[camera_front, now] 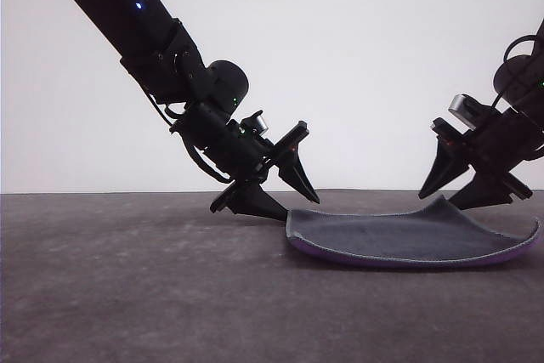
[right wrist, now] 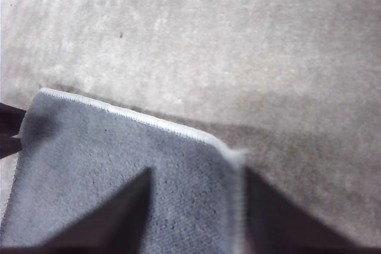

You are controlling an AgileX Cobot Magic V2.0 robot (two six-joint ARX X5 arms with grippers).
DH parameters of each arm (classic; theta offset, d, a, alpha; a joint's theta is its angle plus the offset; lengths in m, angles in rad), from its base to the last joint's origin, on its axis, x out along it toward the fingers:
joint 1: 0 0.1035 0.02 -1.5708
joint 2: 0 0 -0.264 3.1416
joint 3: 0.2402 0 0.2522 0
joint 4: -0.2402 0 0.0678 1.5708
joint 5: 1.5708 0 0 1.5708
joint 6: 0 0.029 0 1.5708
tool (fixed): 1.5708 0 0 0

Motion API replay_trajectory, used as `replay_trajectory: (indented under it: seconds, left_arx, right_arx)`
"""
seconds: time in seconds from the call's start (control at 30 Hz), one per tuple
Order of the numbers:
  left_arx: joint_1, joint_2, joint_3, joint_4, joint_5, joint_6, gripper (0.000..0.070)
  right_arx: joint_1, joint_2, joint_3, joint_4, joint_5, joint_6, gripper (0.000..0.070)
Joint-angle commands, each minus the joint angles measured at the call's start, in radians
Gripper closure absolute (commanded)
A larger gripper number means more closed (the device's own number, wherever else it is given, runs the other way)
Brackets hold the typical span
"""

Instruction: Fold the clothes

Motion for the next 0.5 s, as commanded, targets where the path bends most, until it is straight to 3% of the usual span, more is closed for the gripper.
replay_trajectory:
  seconds: [0.0, 0.1, 0.23, 0.47]
  left_arx:
    - [-0.004, 0.036, 0.023, 0.013, -0.011, -0.003, 0.0485]
    - [-0.004, 0.036, 0.023, 0.02, -0.022, -0.002, 0.0598]
    - [-0.005, 0.036, 0.023, 0.024, -0.033, 0.0, 0.0682]
    - [-0.003, 0.036, 0.023, 0.025, -0.037, 0.015, 0.069]
  right_arx:
    - [0.001, 0.031, 0.023, 0.003, -0.002, 0.003, 0.0598]
    - [0.001, 0.031, 0.023, 0.003, 0.0, 0.003, 0.065]
    - [0.0, 0.031, 0.023, 0.002, 0.005, 0.003, 0.0689]
    - [-0.004, 0.031, 0.023, -0.006, -0.004, 0.002, 0.0692]
